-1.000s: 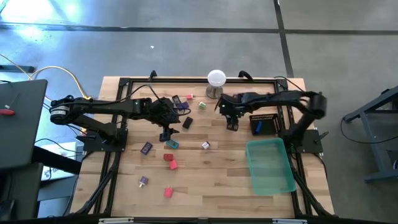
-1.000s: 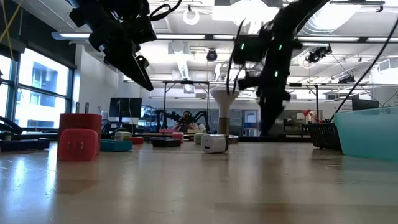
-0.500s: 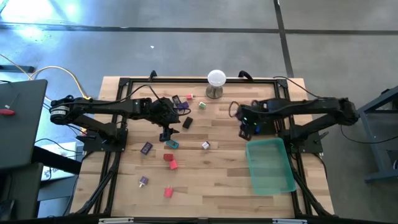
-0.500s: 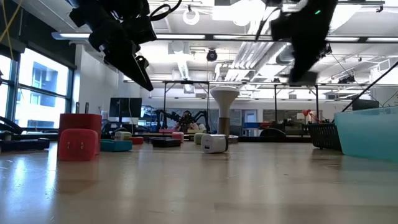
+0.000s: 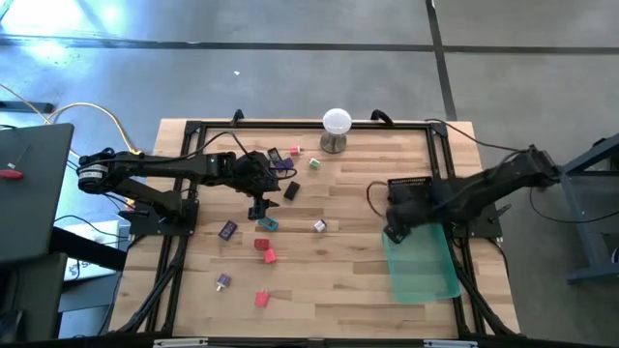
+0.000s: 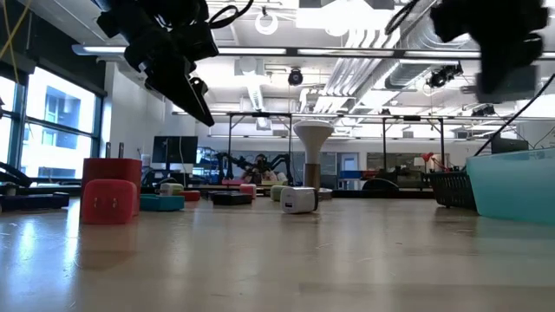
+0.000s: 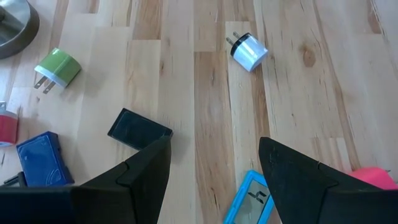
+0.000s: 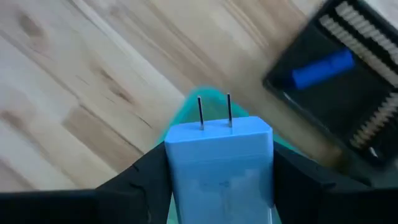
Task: Pick & Place Office items
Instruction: Put the purple charger adapter into the green bin
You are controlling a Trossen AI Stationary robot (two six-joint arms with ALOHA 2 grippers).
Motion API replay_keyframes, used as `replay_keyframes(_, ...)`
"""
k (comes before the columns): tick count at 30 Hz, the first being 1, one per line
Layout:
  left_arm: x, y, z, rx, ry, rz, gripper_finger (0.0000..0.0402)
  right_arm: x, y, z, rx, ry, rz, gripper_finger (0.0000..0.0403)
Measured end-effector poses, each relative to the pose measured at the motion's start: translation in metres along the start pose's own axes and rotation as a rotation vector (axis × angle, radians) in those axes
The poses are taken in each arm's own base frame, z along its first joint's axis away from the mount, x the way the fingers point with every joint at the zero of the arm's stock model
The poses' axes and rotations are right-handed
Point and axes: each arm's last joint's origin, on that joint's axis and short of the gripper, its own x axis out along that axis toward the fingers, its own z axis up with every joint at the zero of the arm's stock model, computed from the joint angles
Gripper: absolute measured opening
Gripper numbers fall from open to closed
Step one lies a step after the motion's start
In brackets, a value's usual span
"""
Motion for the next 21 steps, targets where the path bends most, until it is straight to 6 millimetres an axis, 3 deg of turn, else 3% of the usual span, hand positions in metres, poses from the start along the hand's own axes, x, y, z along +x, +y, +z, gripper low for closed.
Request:
replay_keyframes(11, 0.0, 0.0, 0.0, 0.001, 0.0, -0.005, 0.0234, 0.004, 0.019, -0.054, 0.156, 0.034, -0.113, 0.0202)
replay_keyframes(21, 0.0, 0.0, 0.0, 0.001, -0.001, -0.005, 0.0234, 0.024, 0.042, -0.082, 0.214, 0.02, -0.167, 0.0202)
